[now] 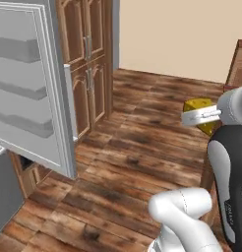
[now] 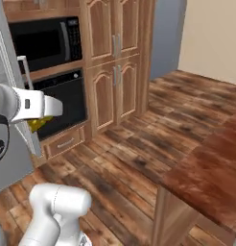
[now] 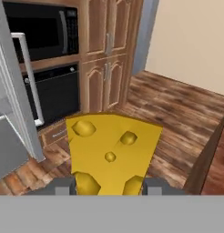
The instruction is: Pick the cheese from the fridge and the cheese grater from the cabinet and place them next to the salad bowl.
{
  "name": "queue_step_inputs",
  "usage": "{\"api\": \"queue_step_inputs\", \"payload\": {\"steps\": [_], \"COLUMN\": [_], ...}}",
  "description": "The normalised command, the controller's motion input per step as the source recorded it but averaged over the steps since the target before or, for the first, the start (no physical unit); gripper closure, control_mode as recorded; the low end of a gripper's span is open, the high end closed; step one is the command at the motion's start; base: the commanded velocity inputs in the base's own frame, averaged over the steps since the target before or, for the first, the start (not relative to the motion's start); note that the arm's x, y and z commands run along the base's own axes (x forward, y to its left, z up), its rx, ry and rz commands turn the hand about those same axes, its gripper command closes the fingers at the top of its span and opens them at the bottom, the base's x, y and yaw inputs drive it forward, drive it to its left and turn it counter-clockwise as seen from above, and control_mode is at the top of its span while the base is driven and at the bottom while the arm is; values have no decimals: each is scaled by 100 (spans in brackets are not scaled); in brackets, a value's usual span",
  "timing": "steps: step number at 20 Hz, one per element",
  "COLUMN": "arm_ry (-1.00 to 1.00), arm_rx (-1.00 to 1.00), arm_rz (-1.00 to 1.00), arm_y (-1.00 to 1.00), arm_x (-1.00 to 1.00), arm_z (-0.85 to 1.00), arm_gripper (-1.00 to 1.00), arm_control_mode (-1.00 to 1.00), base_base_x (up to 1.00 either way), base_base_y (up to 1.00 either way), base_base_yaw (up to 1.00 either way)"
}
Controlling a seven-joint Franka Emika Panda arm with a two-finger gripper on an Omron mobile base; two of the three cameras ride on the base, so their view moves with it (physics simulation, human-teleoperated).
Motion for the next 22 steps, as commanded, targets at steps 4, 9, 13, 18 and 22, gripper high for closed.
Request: {"api": "queue_step_inputs", "payload": {"steps": [4,9,13,18,22], "arm_ry": [0,0,0,0,0], "arm_rx": [0,0,0,0,0], "arm_rz": [0,0,0,0,0], "arm_y": [0,0,0,0,0], "arm_x": [0,0,0,0,0], "arm_z": [0,0,0,0,0], "arm_gripper": [100,100,100,100,100], "arm_control_mode": [100,100,100,100,100], "base_base_x": [38,40,93,89,90], "base_base_y": [38,77,91,12,-1], "base_base_yaw": [-86,-59,-26,8,22]}}
